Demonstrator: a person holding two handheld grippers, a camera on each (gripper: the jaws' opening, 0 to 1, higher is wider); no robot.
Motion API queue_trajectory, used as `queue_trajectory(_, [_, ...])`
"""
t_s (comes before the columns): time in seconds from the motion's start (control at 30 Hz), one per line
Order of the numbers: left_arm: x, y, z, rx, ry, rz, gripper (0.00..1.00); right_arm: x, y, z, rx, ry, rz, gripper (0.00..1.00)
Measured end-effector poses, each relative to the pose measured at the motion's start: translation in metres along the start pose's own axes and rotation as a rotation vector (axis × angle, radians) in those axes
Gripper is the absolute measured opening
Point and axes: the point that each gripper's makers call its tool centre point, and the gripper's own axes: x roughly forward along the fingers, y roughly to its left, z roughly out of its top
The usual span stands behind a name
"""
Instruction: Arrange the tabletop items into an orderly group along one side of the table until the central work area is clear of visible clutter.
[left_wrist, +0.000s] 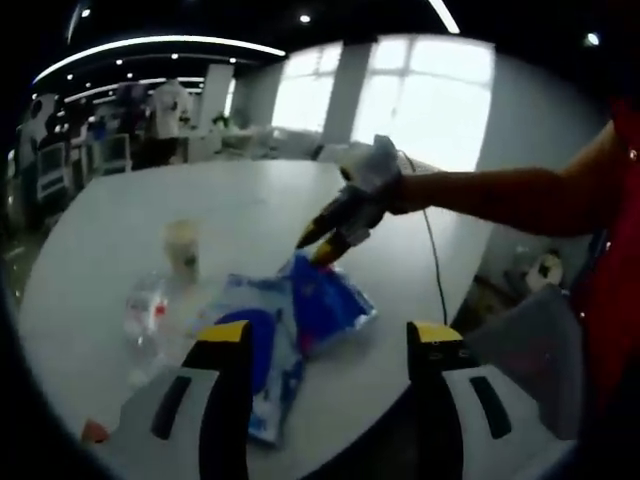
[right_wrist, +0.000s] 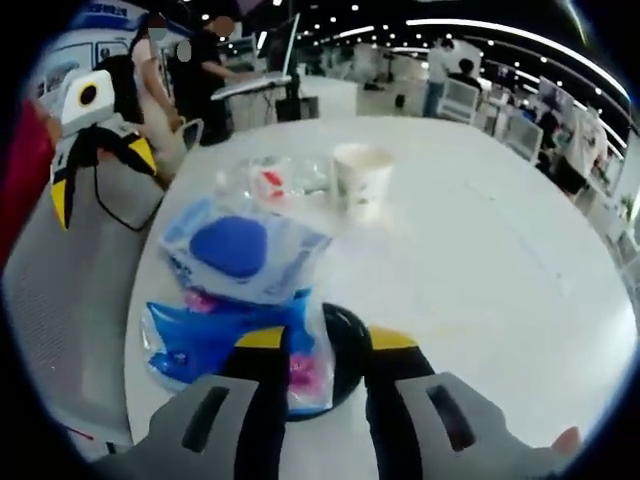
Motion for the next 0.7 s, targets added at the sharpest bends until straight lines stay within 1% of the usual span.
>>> queue_trajectory(0.27, [0.002,0.003,-0.002,-0.010,0.010,0.006,0.58,0.001,0.004,-0.007,0.001,0.007,0.025,0.10])
queue_trajectory(0.5, [0.006,0.001,-0.003,-0.010,0.020,-0.002,0.57,-0.001,0.008,-0.013,0.024,-0.011,0.027,0.03])
queue_trajectory(0.7, [0.007,0.000,-0.005,-0.008,0.028,-0.012,0.57,-0.008,0.010,-0.018,0.074,-0.050,0.013,0.01])
